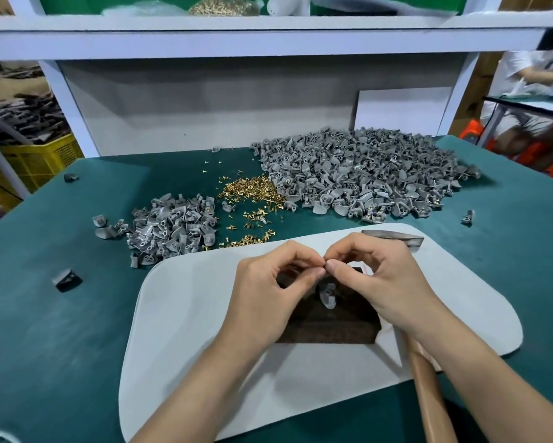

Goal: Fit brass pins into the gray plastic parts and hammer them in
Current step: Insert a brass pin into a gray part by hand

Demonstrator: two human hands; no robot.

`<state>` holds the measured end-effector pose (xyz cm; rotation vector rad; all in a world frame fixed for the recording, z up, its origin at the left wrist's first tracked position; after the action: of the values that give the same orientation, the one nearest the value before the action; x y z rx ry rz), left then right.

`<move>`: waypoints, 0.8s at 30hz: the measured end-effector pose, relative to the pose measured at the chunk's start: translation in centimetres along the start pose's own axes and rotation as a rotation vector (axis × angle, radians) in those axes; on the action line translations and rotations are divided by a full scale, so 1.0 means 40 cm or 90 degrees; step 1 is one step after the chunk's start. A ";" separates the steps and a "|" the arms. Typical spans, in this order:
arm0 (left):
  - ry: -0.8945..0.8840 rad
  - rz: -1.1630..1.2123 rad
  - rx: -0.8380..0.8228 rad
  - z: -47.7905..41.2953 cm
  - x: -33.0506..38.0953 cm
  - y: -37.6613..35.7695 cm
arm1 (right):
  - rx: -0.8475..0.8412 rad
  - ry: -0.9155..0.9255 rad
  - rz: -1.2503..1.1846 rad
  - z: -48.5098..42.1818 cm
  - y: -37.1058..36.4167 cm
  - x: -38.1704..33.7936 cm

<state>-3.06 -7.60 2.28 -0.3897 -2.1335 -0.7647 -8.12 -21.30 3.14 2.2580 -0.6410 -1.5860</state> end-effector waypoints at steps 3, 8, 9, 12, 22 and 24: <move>0.028 -0.044 -0.012 0.005 0.011 -0.008 | 0.013 0.007 -0.020 0.000 0.004 -0.004; 0.110 -0.274 -0.130 0.008 -0.007 -0.032 | 0.016 0.011 -0.030 -0.003 0.026 -0.004; 0.090 -0.307 -0.150 0.007 -0.003 -0.039 | 0.009 0.005 -0.029 -0.002 0.026 -0.003; 0.058 -0.368 -0.172 0.005 -0.002 -0.048 | -0.019 -0.005 0.025 0.000 0.016 -0.007; 0.067 -0.275 -0.150 0.001 -0.017 -0.033 | -0.071 -0.011 0.231 0.000 -0.010 -0.030; 0.069 -0.266 -0.148 0.001 -0.018 -0.031 | -0.072 -0.013 0.260 0.001 -0.010 -0.026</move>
<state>-3.29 -8.53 1.22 -0.0139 -2.0521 -1.2490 -8.40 -20.43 3.78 1.8822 -0.9232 -1.4045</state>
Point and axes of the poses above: each hand's wrist, its own z-axis away from the middle knuckle, its own y-axis out of the back of the hand, x = y × z, the point moved 6 cm from there along -z, towards the middle knuckle, and after that the axes turned 11 degrees about -x, right-handed, at the moved point
